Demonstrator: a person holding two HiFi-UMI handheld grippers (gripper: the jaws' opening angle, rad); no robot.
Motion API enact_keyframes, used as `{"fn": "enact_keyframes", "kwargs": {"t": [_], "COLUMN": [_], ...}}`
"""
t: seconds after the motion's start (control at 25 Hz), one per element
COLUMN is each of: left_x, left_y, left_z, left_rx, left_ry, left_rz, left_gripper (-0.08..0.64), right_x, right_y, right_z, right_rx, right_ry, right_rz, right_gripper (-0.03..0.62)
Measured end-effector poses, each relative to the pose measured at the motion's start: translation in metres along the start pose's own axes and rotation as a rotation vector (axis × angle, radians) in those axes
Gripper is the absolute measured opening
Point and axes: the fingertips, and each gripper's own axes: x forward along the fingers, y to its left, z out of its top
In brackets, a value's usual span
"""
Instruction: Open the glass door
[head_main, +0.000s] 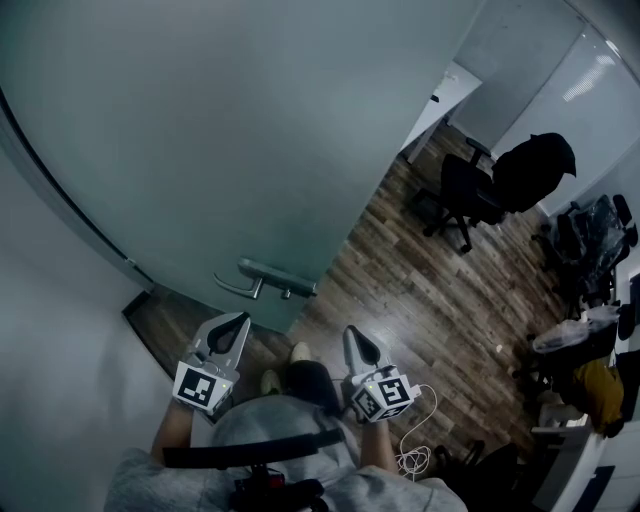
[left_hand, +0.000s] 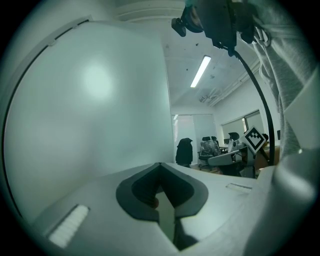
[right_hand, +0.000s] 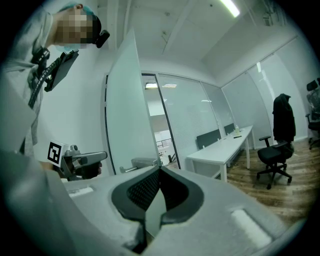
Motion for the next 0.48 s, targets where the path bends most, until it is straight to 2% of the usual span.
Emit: {"fn": "enact_keyframes", "kwargs": {"t": [0.48], "left_x": [0.0026], "left_y": [0.0073], "left_z": [-0.0015], "left_rx": [0.021], "left_ry": [-0.004], "left_rz": [-0.002], "left_gripper": [0.005], "right_x": [0.0093], "right_y": [0.0036], "right_z": [0.0005], "right_rx": [-0.006], "right_ry": [0.000], "right_rz": [0.007], "right_gripper": [0.002]}}
